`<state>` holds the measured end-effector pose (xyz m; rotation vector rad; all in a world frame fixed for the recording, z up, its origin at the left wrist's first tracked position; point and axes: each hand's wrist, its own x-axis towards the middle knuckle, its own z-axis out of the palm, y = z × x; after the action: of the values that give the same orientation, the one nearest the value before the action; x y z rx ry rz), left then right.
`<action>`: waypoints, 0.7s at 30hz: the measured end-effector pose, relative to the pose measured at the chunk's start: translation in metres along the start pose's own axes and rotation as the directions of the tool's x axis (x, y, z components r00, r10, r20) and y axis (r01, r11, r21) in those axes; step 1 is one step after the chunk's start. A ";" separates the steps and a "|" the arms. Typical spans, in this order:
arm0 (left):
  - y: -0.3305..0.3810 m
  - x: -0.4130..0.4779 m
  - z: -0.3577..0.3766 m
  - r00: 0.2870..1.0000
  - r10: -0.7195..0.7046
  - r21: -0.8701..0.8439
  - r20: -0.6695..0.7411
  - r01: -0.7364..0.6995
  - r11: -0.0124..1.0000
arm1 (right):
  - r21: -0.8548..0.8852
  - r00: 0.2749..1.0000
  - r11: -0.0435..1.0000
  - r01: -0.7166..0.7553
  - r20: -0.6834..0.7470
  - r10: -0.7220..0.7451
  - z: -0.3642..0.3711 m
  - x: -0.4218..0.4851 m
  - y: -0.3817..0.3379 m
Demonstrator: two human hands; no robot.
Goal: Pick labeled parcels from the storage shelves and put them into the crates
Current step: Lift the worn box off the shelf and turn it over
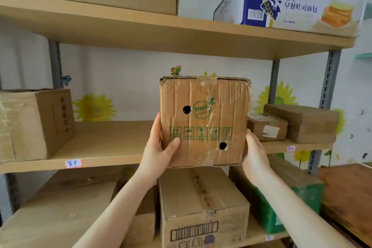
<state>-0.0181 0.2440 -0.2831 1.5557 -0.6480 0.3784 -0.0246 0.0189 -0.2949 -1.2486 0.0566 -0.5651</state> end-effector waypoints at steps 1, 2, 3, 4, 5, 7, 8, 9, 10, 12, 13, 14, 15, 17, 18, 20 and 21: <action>-0.003 0.004 0.002 1.000 -0.005 -0.004 -0.013 0.005 1.000 | 0.000 1.000 1.000 -0.012 0.013 0.012 0.001 0.006 -0.001; -0.006 0.010 0.004 1.000 -0.008 -0.008 -0.024 0.008 1.000 | -0.015 1.000 1.000 -0.014 0.023 0.015 0.000 0.015 -0.001; -0.009 0.017 0.006 0.999 -0.009 -0.011 -0.031 0.009 1.000 | -0.026 0.999 1.000 -0.016 0.029 0.017 0.000 0.025 -0.002; -0.011 0.024 0.009 0.999 -0.006 -0.014 -0.035 0.005 1.000 | -0.041 0.999 0.999 -0.012 0.032 0.013 -0.001 0.036 -0.002; -0.012 0.032 0.011 0.999 -0.001 -0.014 -0.041 0.000 1.000 | -0.056 0.999 0.998 0.003 0.037 -0.001 -0.002 0.049 -0.002; -0.015 0.046 0.016 0.998 0.000 -0.007 -0.068 -0.001 1.000 | -0.083 0.999 0.996 0.013 0.047 -0.009 -0.001 0.071 -0.003; -0.017 0.053 0.019 0.996 -0.001 -0.005 -0.084 0.001 1.000 | -0.097 0.998 0.995 0.021 0.055 -0.016 -0.001 0.081 -0.001; -0.020 0.058 0.022 0.995 -0.004 -0.003 -0.096 0.004 1.000 | -0.116 0.997 0.993 0.034 0.074 -0.026 0.000 0.089 0.000; -0.023 0.062 0.024 0.994 -0.011 -0.001 -0.109 0.011 1.000 | -0.125 0.996 0.991 0.039 0.085 -0.028 0.000 0.097 0.004; -0.031 0.067 0.028 0.989 -0.032 0.010 -0.145 0.034 0.999 | -0.134 0.993 0.991 0.026 0.116 -0.010 0.000 0.109 0.018; -0.036 0.068 0.030 0.986 -0.043 0.017 -0.164 0.046 0.999 | -0.143 0.992 0.990 0.013 0.130 0.005 -0.002 0.113 0.026; -0.040 0.068 0.033 0.982 -0.050 0.027 -0.183 0.056 0.998 | -0.156 0.990 0.988 0.005 0.142 0.018 -0.002 0.115 0.033; -0.043 0.068 0.035 0.978 -0.052 0.040 -0.202 0.061 0.997 | -0.172 0.988 0.985 0.006 0.153 0.020 -0.001 0.117 0.039; -0.048 0.066 0.040 0.969 -0.044 0.054 -0.244 0.059 0.997 | -0.170 0.986 0.985 0.038 0.169 -0.009 -0.001 0.120 0.044; -0.050 0.065 0.042 0.962 -0.036 0.057 -0.269 0.053 0.997 | -0.163 0.984 0.986 0.044 0.176 -0.015 -0.001 0.121 0.045; -0.051 0.064 0.045 0.950 -0.024 0.068 -0.310 0.047 0.997 | -0.136 0.979 0.990 0.039 0.206 -0.010 0.001 0.120 0.043; -0.051 0.063 0.046 0.945 -0.017 0.075 -0.325 0.043 0.996 | -0.124 0.976 0.991 0.040 0.217 -0.012 0.002 0.119 0.042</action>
<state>0.0557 0.1875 -0.2908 1.5336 -0.3550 0.6296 0.0948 -0.0228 -0.3012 -1.4314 -0.1081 -0.4504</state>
